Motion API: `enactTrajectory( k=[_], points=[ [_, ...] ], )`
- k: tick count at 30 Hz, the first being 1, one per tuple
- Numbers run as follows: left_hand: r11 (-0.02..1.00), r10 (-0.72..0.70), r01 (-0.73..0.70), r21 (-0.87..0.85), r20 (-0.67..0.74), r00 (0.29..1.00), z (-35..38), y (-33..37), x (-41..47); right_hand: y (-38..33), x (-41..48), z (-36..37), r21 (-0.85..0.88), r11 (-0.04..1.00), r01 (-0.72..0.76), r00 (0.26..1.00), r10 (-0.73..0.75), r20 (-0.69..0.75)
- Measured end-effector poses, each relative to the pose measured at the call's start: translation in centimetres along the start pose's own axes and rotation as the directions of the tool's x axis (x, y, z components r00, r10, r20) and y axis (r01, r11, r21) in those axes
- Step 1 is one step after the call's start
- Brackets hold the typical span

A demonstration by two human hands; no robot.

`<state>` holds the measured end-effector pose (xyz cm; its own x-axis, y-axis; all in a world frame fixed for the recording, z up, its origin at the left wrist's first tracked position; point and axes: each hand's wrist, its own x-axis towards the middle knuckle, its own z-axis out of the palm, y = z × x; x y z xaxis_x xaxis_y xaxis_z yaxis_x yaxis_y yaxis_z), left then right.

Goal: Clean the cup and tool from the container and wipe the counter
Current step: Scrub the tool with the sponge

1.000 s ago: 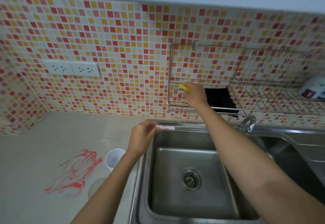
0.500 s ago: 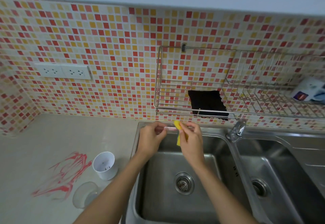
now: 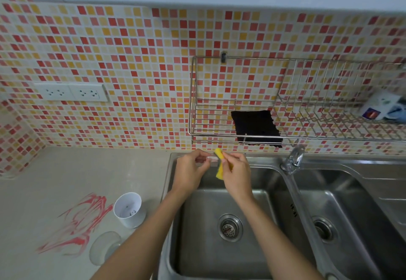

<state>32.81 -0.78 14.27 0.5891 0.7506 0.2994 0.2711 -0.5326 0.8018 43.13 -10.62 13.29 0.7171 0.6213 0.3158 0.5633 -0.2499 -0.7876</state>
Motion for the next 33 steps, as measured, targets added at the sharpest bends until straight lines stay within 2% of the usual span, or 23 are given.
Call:
enactTrajectory(
  k=[2,6,10,15,19,23,28,33],
  points=[
    [1.000,-0.013,0.012,-0.004,-0.008,1.000,0.2,0.1,-0.1,0.2,-0.1,0.0,0.000,0.999,-0.035,0.999,0.035,-0.010],
    [0.991,-0.095,0.092,-0.093,-0.028,0.995,0.4,-0.2,-0.1,0.0,-1.5,0.3,0.008,0.993,0.114,0.993,-0.114,0.027],
    [0.963,-0.223,0.215,-0.160,-0.031,0.974,0.6,-0.5,0.0,0.9,-0.9,0.2,-0.021,1.000,-0.002,1.000,0.001,-0.011],
    [0.931,-0.294,0.292,-0.217,0.022,0.955,0.9,-1.1,0.3,0.5,-2.3,0.8,-0.009,0.989,0.148,0.989,-0.148,0.024],
    [0.915,-0.328,0.327,-0.237,0.037,0.944,1.1,-0.9,0.3,1.3,-1.4,0.6,-0.056,0.996,0.071,0.997,-0.072,-0.012],
    [0.891,-0.360,0.360,-0.276,0.051,0.932,1.1,-1.1,0.5,0.7,-2.1,0.9,-0.062,0.983,0.172,0.985,-0.170,0.025],
    [0.883,-0.367,0.376,-0.280,0.088,0.926,1.0,-0.4,0.0,1.8,-1.3,1.0,-0.213,0.950,0.230,0.972,-0.237,-0.006],
    [0.837,-0.409,0.434,-0.333,0.144,0.901,1.3,-0.4,-0.4,2.5,-0.5,0.5,-0.371,0.852,0.371,0.923,-0.382,0.045]
  ],
)
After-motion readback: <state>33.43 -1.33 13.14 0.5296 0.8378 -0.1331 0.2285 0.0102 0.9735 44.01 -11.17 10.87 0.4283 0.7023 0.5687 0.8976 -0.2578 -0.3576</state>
